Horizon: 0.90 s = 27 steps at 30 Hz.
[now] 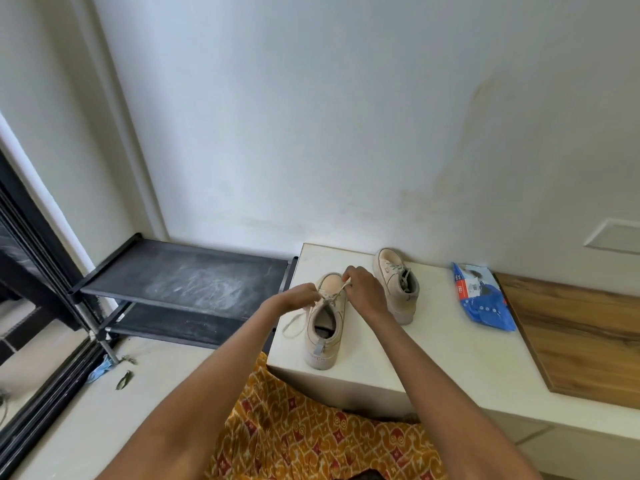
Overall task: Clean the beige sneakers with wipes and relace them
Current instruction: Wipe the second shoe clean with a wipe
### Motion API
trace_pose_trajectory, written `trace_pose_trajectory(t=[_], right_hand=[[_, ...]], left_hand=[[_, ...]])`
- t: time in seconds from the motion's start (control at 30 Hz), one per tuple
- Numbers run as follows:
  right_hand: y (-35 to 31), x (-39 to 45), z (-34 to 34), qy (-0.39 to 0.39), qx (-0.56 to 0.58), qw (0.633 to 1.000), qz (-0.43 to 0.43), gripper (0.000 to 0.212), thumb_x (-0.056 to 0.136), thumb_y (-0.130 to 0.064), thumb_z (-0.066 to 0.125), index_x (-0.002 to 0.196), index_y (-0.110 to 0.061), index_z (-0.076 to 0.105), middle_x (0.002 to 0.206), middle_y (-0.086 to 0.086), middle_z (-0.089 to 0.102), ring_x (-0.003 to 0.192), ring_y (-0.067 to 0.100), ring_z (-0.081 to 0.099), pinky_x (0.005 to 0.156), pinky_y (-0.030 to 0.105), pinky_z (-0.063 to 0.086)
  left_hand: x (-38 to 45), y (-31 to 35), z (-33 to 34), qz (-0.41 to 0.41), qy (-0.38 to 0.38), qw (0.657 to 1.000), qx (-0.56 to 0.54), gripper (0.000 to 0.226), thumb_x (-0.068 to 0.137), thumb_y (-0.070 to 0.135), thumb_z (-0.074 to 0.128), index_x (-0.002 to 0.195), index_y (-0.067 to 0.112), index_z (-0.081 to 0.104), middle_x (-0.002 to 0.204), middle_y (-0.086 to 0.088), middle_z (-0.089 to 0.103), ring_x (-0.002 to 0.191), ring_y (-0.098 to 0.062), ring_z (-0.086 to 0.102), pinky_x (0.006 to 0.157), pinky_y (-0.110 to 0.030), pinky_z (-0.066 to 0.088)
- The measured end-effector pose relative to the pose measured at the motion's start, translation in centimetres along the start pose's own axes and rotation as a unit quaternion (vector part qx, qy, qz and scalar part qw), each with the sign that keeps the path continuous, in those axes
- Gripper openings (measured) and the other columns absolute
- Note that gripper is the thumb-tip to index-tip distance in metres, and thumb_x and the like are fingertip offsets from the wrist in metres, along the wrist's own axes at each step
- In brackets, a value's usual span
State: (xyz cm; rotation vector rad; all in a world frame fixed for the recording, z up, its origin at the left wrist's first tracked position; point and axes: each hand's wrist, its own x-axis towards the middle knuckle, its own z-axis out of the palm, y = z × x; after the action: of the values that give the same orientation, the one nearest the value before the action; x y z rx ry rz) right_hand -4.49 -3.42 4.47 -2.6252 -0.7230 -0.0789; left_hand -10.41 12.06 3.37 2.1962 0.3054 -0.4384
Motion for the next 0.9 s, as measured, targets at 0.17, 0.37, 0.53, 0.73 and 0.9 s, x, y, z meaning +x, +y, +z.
trace_pose_trajectory(t=[0.17, 0.37, 0.53, 0.73, 0.9], right_hand=[[0.0, -0.4, 0.3, -0.012, 0.042, 0.999, 0.022, 0.029, 0.084, 0.001, 0.048, 0.105, -0.009, 0.065, 0.110, 0.012, 0.059, 0.102, 0.028, 0.058, 0.078, 0.032, 0.043], [1.4, -0.3, -0.7, -0.005, 0.033, 0.999, 0.039, 0.027, 0.087, -0.002, 0.047, 0.103, -0.011, 0.067, 0.110, 0.010, 0.061, 0.103, 0.026, 0.058, 0.081, 0.034, 0.046], [3.1, 0.0, -1.6, 0.000, -0.011, 0.998, 0.068, 0.028, 0.086, -0.001, 0.047, 0.104, -0.011, 0.065, 0.113, 0.008, 0.061, 0.107, 0.026, 0.057, 0.079, 0.030, 0.043], [4.3, -0.3, -1.7, 0.088, 0.105, 0.984, 0.112, 0.012, 0.087, -0.012, 0.058, 0.090, -0.005, 0.068, 0.096, 0.011, 0.069, 0.094, 0.027, 0.062, 0.075, 0.034, 0.049], [2.2, -0.5, -3.0, 0.070, 0.173, 0.971, 0.150, 0.020, 0.086, -0.033, 0.058, 0.088, -0.014, 0.064, 0.084, 0.000, 0.069, 0.082, 0.019, 0.060, 0.072, 0.032, 0.045]], left_hand=[[0.0, -0.5, 2.7, -0.021, 0.121, 0.988, 0.088, 0.027, 0.084, 0.017, 0.061, 0.108, 0.006, 0.055, 0.103, -0.012, 0.060, 0.074, -0.023, 0.064, 0.067, -0.033, 0.056], [-0.4, -0.3, 3.0, -0.019, 0.263, 0.964, 0.037, 0.021, 0.072, 0.012, 0.063, 0.056, 0.003, 0.054, 0.061, -0.015, 0.062, 0.068, -0.031, 0.066, 0.058, -0.039, 0.055], [-0.6, -0.6, 1.8, -0.022, 0.287, 0.957, -0.032, 0.018, 0.074, 0.010, 0.065, 0.064, -0.005, 0.064, 0.062, -0.019, 0.067, 0.057, -0.029, 0.067, 0.056, -0.041, 0.058], [-0.7, -0.4, 3.8, -0.033, 0.271, 0.961, 0.047, 0.032, 0.074, 0.009, 0.064, 0.050, 0.012, 0.043, 0.055, -0.007, 0.055, 0.056, -0.025, 0.058, 0.057, -0.036, 0.054], [-0.8, -0.8, 4.1, -0.046, 0.253, 0.965, 0.057, 0.023, 0.080, 0.018, 0.069, 0.064, 0.006, 0.058, 0.068, -0.009, 0.064, 0.067, -0.027, 0.064, 0.064, -0.037, 0.057]])
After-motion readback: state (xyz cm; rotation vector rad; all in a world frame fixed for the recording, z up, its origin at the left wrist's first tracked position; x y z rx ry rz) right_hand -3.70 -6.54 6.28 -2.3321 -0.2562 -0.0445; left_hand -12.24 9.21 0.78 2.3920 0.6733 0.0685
